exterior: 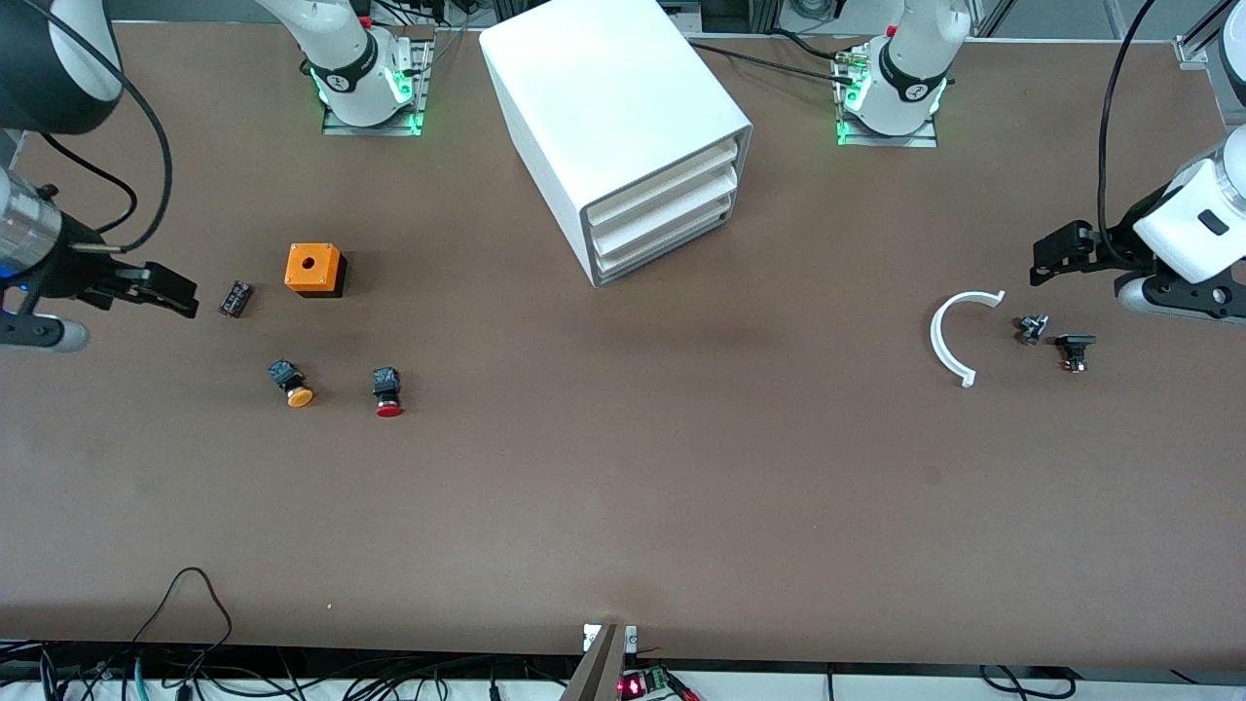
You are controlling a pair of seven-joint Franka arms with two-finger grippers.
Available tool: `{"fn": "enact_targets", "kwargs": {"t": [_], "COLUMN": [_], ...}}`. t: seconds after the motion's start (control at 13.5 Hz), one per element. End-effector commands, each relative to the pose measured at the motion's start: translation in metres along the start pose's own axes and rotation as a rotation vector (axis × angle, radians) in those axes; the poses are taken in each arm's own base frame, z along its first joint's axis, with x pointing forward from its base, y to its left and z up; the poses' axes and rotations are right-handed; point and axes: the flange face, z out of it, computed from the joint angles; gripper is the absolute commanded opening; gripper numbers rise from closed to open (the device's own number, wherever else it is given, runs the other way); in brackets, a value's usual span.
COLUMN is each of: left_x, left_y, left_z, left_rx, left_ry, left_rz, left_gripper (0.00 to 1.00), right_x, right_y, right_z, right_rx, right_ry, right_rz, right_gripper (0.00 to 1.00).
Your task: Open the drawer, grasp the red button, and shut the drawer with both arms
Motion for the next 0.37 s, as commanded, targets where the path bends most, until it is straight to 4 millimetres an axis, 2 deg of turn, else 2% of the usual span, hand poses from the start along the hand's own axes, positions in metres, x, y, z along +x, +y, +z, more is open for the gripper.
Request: {"fn": "enact_targets", "kwargs": {"t": [0.0,0.3], "left_x": [0.0,0.001], "left_y": [-0.001,-0.002], "left_z": [-0.005,-0.007], "left_rx": [-0.019,-0.02], "left_ry": [-0.017,-0.013], "left_rz": [0.0,-0.001], "left_gripper": [1.0,1.0], "right_x": [-0.011,-0.041], "right_y": [0.008,0.013], "right_z": [-0.002,-0.003], "right_rx": [0.003,0.004], "right_ry": [-0.002,-0.01], "right_rz": [-0.008,-0.065], "right_gripper": [1.0,1.0]}}
